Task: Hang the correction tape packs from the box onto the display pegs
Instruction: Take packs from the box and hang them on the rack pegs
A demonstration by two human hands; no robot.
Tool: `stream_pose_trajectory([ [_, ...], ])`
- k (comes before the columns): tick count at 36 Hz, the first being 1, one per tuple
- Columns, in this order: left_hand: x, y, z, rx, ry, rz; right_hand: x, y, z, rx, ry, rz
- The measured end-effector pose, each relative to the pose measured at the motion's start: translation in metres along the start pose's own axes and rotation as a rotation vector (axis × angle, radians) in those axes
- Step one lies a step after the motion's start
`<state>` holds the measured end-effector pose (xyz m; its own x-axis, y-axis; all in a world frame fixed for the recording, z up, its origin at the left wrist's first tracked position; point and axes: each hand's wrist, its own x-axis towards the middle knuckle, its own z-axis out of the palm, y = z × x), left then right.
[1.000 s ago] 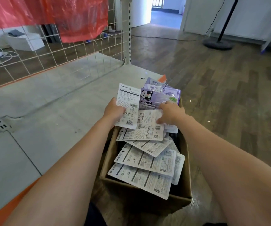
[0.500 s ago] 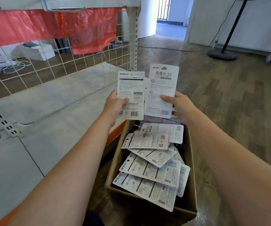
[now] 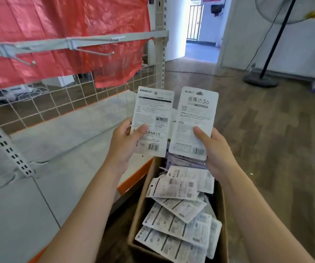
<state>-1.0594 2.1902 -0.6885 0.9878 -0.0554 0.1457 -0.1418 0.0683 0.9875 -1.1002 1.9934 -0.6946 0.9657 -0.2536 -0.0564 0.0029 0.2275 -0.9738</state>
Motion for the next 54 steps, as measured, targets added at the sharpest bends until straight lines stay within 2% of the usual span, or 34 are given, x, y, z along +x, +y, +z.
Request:
stream_pose_trajectory([
  [4, -0.013, -0.002, -0.007, -0.054, 0.050, -0.044, -0.001, 0.012, 0.007, 0.004, -0.043, 0.061],
  [9, -0.015, 0.001, -0.017, -0.044, 0.108, -0.051, -0.004, 0.023, 0.012, -0.025, -0.103, 0.047],
  [17, -0.022, -0.006, -0.007, -0.021, 0.079, 0.014, -0.011, 0.020, 0.024, 0.180, -0.202, 0.090],
  [20, -0.021, -0.010, 0.003, 0.055, 0.122, 0.040, -0.013, 0.017, 0.028, 0.286, -0.266, 0.121],
  [23, -0.016, -0.016, 0.006, 0.177, 0.158, 0.069, -0.012, 0.017, 0.028, 0.284, -0.286, 0.143],
  [26, -0.012, -0.025, 0.010, 0.280, 0.077, 0.010, -0.013, 0.019, 0.032, 0.213, -0.286, 0.104],
  [30, -0.021, -0.021, 0.031, 0.259, -0.068, -0.096, -0.014, 0.026, 0.043, 0.090, -0.240, 0.029],
  [34, -0.022, -0.023, 0.047, 0.090, -0.070, -0.251, -0.016, 0.031, 0.051, 0.086, -0.266, 0.076],
  [36, -0.020, -0.025, 0.046, 0.005, -0.095, -0.304, -0.015, 0.032, 0.051, 0.045, -0.281, 0.041],
  [40, -0.022, -0.019, 0.038, -0.391, -0.314, -0.347, -0.012, 0.034, 0.048, -0.111, -0.317, -0.048],
  [42, -0.025, -0.017, 0.034, -0.613, -0.363, -0.369, -0.011, 0.035, 0.045, -0.173, -0.304, -0.070],
  [44, -0.020, -0.018, 0.029, -0.762, -0.381, -0.350, -0.007, 0.038, 0.044, -0.256, -0.215, -0.140],
  [47, -0.016, -0.013, 0.024, -0.767, -0.413, -0.349, -0.005, 0.034, 0.040, -0.419, -0.076, -0.224],
  [49, -0.015, -0.011, 0.022, -0.688, -0.423, -0.329, -0.004, 0.032, 0.037, -0.403, -0.042, -0.223],
  [51, -0.016, -0.009, 0.020, -0.565, -0.343, -0.305, -0.005, 0.027, 0.035, -0.375, -0.006, -0.195],
  [54, -0.012, -0.009, 0.016, -0.533, -0.252, -0.296, -0.002, 0.021, 0.032, -0.362, 0.066, -0.157],
])
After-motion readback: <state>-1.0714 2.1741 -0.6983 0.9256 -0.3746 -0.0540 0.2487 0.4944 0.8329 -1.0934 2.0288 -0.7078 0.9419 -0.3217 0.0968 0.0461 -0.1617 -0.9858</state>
